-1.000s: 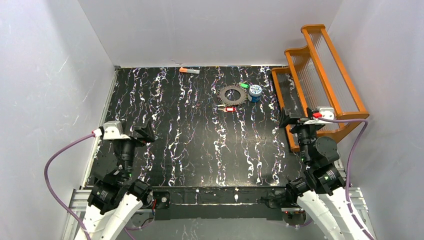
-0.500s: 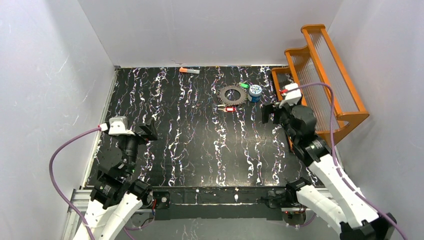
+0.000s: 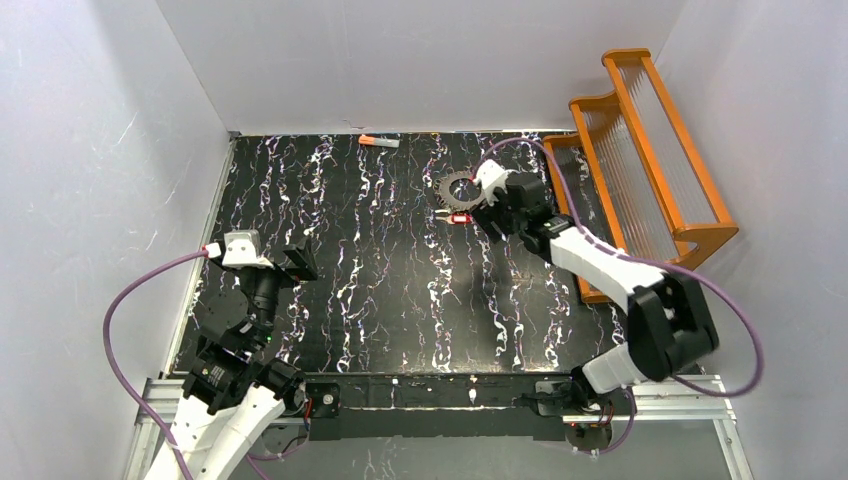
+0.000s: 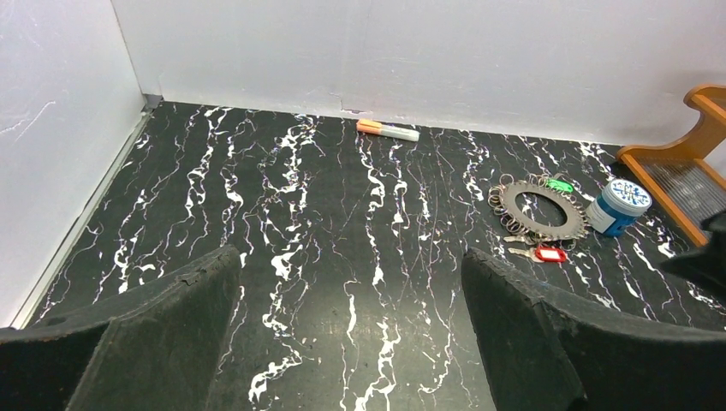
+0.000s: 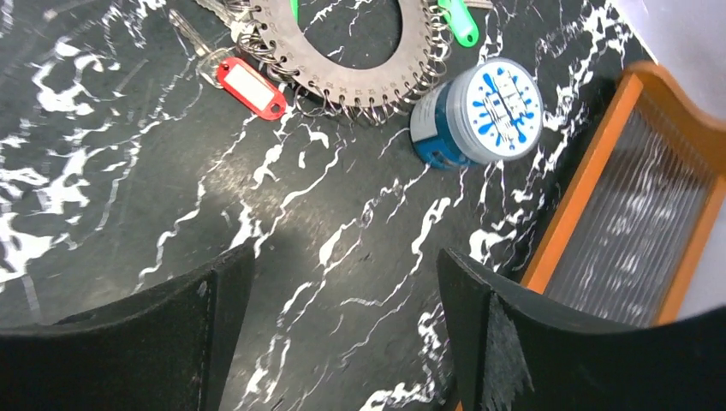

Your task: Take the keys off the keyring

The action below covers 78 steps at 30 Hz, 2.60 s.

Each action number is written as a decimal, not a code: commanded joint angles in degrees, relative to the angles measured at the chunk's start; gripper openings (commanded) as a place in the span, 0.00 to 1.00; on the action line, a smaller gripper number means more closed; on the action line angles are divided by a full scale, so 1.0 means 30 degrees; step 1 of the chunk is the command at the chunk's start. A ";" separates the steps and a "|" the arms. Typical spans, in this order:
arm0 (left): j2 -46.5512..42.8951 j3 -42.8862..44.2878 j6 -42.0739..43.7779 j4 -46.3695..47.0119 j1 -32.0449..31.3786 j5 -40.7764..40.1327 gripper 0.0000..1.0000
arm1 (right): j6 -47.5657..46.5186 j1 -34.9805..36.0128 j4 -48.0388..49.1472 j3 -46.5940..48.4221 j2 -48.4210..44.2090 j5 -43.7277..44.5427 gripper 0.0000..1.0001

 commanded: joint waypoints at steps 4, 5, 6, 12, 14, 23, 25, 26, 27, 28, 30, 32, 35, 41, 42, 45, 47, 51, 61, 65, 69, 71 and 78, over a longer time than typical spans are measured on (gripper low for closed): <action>-0.0437 -0.0144 0.0301 0.0264 0.0086 0.0173 0.98 | -0.6334 0.0457 0.0820 0.3565 0.4358 0.0074 0.80; -0.0512 -0.0167 0.0301 0.0290 0.0086 0.0120 0.98 | -0.6938 0.0516 0.0840 0.3843 0.5082 0.0105 0.79; -0.0558 -0.0170 0.0323 0.0290 0.0086 0.0112 0.98 | -0.7202 0.0604 0.0813 0.4229 0.5613 0.0112 0.78; -0.0792 -0.0235 0.0359 0.0382 0.0086 0.0437 0.98 | -0.9447 0.1188 0.1143 0.5710 0.8576 0.1344 0.68; -0.0799 -0.0262 0.0360 0.0412 0.0086 0.0491 0.98 | -1.0063 0.1191 0.1199 0.6102 0.9400 0.1340 0.63; -0.0942 -0.0309 0.0390 0.0455 0.0086 0.0602 0.98 | -1.1101 0.1495 0.0805 0.8183 1.1920 0.1004 0.52; -0.0949 -0.0299 0.0400 0.0486 0.0086 0.0660 0.98 | -1.1243 0.1514 0.0805 0.8578 1.2412 0.1156 0.51; -0.0972 -0.0318 0.0416 0.0498 0.0086 0.0667 0.98 | -1.1303 0.1516 0.0805 0.8739 1.2601 0.1166 0.51; -0.0993 -0.0317 0.0418 0.0499 0.0086 0.0667 0.98 | -1.1325 0.1512 0.0827 0.8880 1.2764 0.1102 0.51; -0.1006 -0.0322 0.0418 0.0477 0.0086 0.0668 0.98 | -1.1360 0.1519 0.0848 0.9011 1.2992 0.0957 0.51; -0.0943 -0.0335 0.0418 0.0498 0.0086 0.0693 0.98 | -1.1447 0.1519 0.0863 0.9324 1.3377 0.0879 0.51; -0.0949 -0.0331 0.0418 0.0508 0.0086 0.0711 0.98 | -1.1552 0.1521 0.0811 0.9720 1.3836 0.0796 0.51; -0.0882 -0.0341 0.0447 0.0512 0.0086 0.0689 0.98 | -1.1511 0.1512 0.0139 1.0156 1.4450 0.0622 0.50; -0.0826 -0.0335 0.0447 0.0518 0.0086 0.0784 0.98 | -1.2099 0.1651 0.1419 0.9896 1.5420 0.1063 0.39; -0.0824 -0.0322 0.0447 0.0508 0.0086 0.0785 0.98 | -1.2087 0.1672 0.1420 0.9970 1.5566 0.0997 0.37; -0.0754 -0.0334 0.0475 0.0506 0.0086 0.0759 0.98 | -1.2093 0.1967 0.1710 0.9818 1.5658 0.1032 0.25; -0.0697 -0.0321 0.0477 0.0509 0.0072 0.0756 0.98 | -1.2234 0.2327 0.2263 0.9376 1.5378 0.1257 0.16; -0.0681 -0.0321 0.0499 0.0521 0.0116 0.0759 0.98 | -1.2228 0.2952 0.2709 0.8489 1.4037 0.1763 0.03; -0.0533 -0.0359 0.0506 0.0513 0.0313 0.0613 0.98 | -1.0420 0.4544 0.2297 0.4868 0.9837 0.2437 0.01; -0.0426 -0.0351 0.0532 0.0509 0.0321 0.0609 0.98 | -0.9452 0.5690 0.2087 0.2979 0.8414 0.3418 0.01; -0.0212 -0.0354 0.0513 0.0516 0.0321 0.0594 0.98 | -0.7686 0.6900 0.2034 0.1421 0.6494 0.3639 0.01; -0.0028 -0.0407 0.0506 0.0550 0.0321 0.0725 0.98 | -0.6802 0.7698 0.1829 0.0695 0.5534 0.3763 0.01; 0.0817 -0.0383 0.0434 0.0583 0.0321 0.1511 0.98 | -0.4509 1.0512 0.0308 -0.1497 0.4039 0.5430 0.06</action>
